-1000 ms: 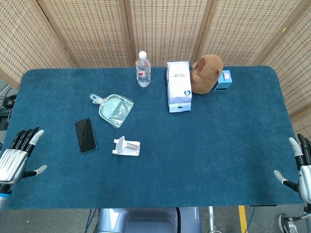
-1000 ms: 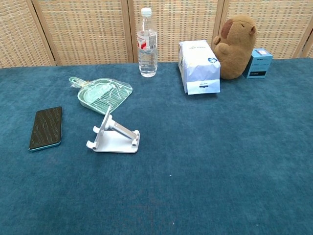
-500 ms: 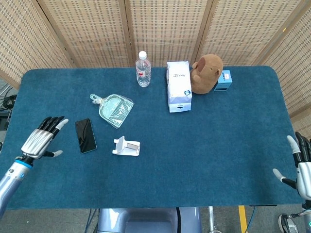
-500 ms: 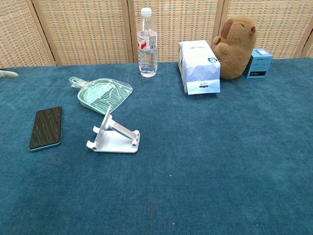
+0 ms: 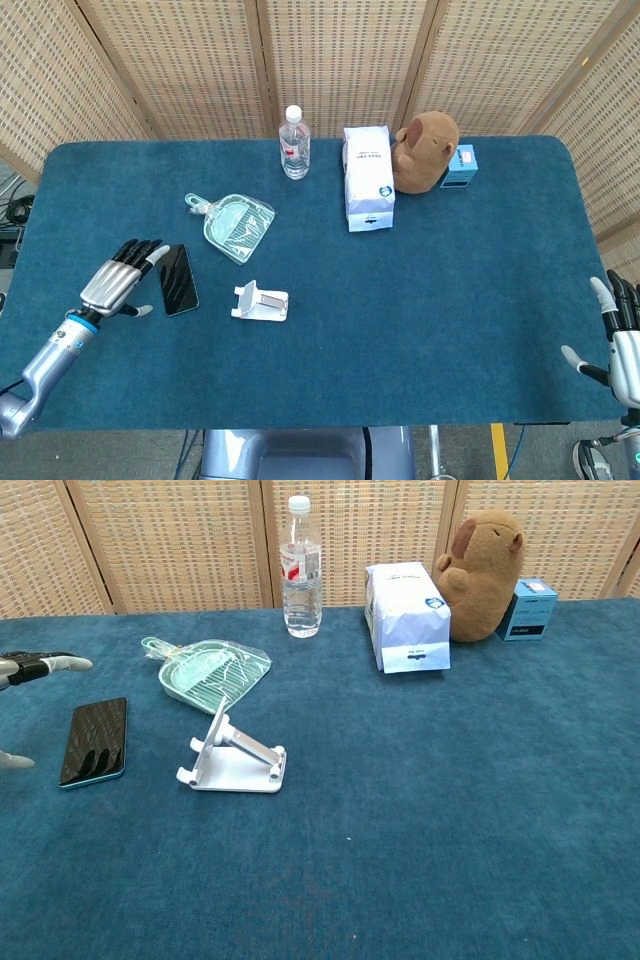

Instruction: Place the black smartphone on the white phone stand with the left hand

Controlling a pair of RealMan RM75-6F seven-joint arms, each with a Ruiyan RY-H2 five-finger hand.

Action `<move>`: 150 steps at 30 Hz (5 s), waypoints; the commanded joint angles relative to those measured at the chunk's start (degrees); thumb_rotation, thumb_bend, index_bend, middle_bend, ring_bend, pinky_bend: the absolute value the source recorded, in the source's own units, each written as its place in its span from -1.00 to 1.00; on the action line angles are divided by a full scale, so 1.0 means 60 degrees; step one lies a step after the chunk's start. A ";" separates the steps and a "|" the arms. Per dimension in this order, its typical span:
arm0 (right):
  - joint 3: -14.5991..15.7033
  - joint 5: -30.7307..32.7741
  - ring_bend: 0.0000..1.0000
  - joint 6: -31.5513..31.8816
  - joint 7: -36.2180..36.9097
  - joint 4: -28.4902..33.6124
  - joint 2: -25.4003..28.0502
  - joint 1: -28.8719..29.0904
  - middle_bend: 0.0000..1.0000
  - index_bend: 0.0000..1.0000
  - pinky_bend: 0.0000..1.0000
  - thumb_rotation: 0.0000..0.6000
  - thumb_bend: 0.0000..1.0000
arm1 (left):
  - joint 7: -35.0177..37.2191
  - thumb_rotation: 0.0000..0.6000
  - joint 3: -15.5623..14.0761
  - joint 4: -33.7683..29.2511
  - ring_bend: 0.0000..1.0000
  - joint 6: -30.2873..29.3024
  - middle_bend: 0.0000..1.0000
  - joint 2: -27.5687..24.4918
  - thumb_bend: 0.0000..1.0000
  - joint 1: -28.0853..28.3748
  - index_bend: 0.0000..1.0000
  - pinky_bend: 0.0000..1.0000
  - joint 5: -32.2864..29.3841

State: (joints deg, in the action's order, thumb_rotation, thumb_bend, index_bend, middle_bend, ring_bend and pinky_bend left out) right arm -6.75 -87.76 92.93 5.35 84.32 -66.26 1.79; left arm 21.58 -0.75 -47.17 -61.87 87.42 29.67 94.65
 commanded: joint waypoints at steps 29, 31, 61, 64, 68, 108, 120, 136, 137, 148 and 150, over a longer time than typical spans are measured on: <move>-0.0019 0.0106 -1.00 -0.0008 0.0351 -0.0006 0.0127 -0.0039 -1.00 -1.00 -1.00 1.00 -0.85 | -0.0497 1.00 -0.0027 0.0255 -1.00 0.0285 -1.00 0.1101 -1.00 0.0561 -1.00 -1.00 -0.0436; -0.0019 0.0118 -1.00 -0.0023 0.0368 -0.0012 0.0129 -0.0037 -1.00 -1.00 -1.00 1.00 -0.85 | -0.0648 1.00 0.0049 0.0092 -1.00 0.0396 -1.00 0.1161 -1.00 0.0696 -1.00 -1.00 -0.0493; -0.0077 0.0418 -1.00 -0.0387 0.0160 -0.0062 0.0040 0.0089 -1.00 -1.00 -1.00 1.00 -0.84 | 0.0991 1.00 -0.0322 -0.0221 -0.88 0.1855 -0.83 0.0141 -1.00 0.2104 -0.87 -0.98 -0.0287; -0.0087 0.0459 -1.00 -0.0444 0.0127 -0.0070 0.0028 0.0111 -1.00 -1.00 -1.00 1.00 -0.84 | 0.1083 1.00 -0.0425 0.0011 -0.87 0.1958 -0.83 0.0230 -1.00 0.2183 -0.87 -0.98 -0.0214; -0.0099 0.0495 -1.00 -0.0482 0.0112 -0.0076 0.0023 0.0127 -1.00 -1.00 -1.00 1.00 -0.84 | 0.1264 1.00 -0.0548 0.0229 -0.83 0.2049 -0.82 0.0353 -1.00 0.2247 -0.87 -0.97 -0.0143; -0.0080 0.0516 -1.00 -0.0549 0.0390 -0.0098 0.0088 0.0131 -1.00 -1.00 -1.00 1.00 -0.82 | 0.0567 1.00 -0.0791 0.0838 -0.24 0.2262 -0.15 0.1039 -1.00 0.2438 -0.29 -0.59 -0.0350; -0.0071 0.0511 -1.00 -0.0552 0.0428 -0.0097 0.0105 0.0127 -1.00 -1.00 -1.00 1.00 -0.82 | 0.1005 1.00 -0.0498 0.0395 -0.24 0.1392 -0.14 0.0640 -1.00 0.2277 -0.28 -0.57 -0.0472; -0.0045 0.0460 -1.00 -0.0500 0.0508 -0.0053 0.0154 0.0093 -1.00 -1.00 -1.00 1.00 -0.82 | 0.2462 1.00 0.0207 -0.2514 -0.24 -0.0490 -0.14 -0.0765 -1.00 0.1782 -0.28 -0.57 -0.0718; -0.0043 0.0457 -1.00 -0.0499 0.0515 -0.0052 0.0158 0.0091 -1.00 -1.00 -1.00 1.00 -0.82 | 0.2555 1.00 0.0206 -0.2711 -0.24 -0.0549 -0.14 -0.0825 -1.00 0.1728 -0.28 -0.57 -0.0730; -0.0006 0.0401 -1.00 -0.0491 0.0569 -0.0036 0.0179 0.0082 -1.00 -1.00 -1.00 1.00 -0.82 | 0.3714 1.00 0.0091 -0.4162 -0.24 -0.0784 -0.14 -0.0995 -1.00 0.1178 -0.28 -0.57 -0.0921; -0.0007 0.0403 -1.00 -0.0492 0.0578 -0.0034 0.0183 0.0081 -1.00 -1.00 -1.00 1.00 -0.82 | 0.4104 1.00 0.0116 -0.4232 -0.24 -0.0796 -0.14 -0.0870 -1.00 0.1125 -0.28 -0.57 -0.0967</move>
State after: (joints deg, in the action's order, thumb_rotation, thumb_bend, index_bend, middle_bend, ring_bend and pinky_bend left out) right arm -6.80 -85.34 89.99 8.81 84.11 -65.17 2.28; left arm 44.19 -0.12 -71.87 -66.41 81.52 36.93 89.19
